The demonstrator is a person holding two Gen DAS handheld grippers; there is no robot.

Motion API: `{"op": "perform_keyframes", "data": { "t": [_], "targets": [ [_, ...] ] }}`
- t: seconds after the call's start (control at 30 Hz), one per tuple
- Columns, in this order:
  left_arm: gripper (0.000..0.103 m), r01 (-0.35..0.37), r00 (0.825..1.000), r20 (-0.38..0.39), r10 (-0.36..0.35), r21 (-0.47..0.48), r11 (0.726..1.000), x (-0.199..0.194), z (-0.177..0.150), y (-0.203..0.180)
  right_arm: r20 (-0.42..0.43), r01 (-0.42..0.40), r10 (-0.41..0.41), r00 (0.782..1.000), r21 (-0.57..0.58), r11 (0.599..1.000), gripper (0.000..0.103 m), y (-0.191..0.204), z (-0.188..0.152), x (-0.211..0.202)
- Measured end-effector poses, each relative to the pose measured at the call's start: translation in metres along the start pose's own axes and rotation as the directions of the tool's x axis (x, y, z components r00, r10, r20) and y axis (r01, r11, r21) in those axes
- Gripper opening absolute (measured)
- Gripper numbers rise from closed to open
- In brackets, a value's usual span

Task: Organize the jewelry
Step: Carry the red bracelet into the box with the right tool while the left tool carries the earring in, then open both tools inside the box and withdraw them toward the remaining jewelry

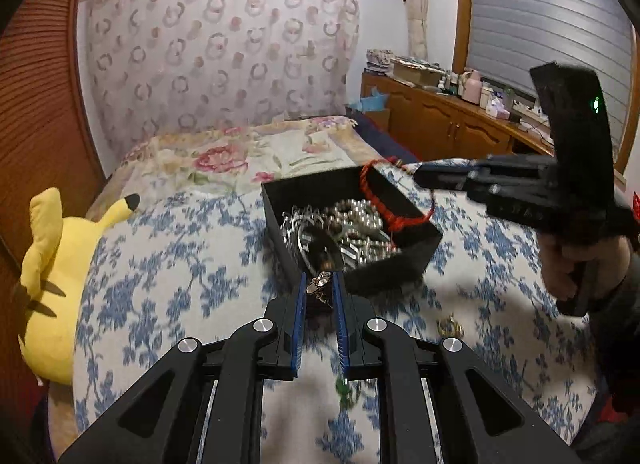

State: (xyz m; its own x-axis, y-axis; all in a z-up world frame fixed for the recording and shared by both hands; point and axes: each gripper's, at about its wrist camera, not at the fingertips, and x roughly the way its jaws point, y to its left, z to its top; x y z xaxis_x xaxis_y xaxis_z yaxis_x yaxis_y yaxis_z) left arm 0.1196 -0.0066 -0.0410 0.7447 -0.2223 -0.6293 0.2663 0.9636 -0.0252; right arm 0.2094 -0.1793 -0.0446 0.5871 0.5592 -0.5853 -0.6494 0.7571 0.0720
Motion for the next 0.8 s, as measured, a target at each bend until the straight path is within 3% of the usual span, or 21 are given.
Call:
{"op": "perform_keyframes", "data": {
  "t": [0.47,0.8],
  "targets": [
    [0.012,0.021,1.0,-0.012,-0.02,0.023,1.0,0.036,0.036,-0.002,-0.019,-0.081,0.081,0.997,0.026,0.996,0.011,-0.005,-0.013,0.016],
    [0.012,0.018,1.0,-0.016,-0.017,0.044,0.999,0.057,0.054,-0.008,0.019,-0.069,0.067,0.998,0.069,0.995,0.015,-0.015,-0.012,0.002]
  ]
}}
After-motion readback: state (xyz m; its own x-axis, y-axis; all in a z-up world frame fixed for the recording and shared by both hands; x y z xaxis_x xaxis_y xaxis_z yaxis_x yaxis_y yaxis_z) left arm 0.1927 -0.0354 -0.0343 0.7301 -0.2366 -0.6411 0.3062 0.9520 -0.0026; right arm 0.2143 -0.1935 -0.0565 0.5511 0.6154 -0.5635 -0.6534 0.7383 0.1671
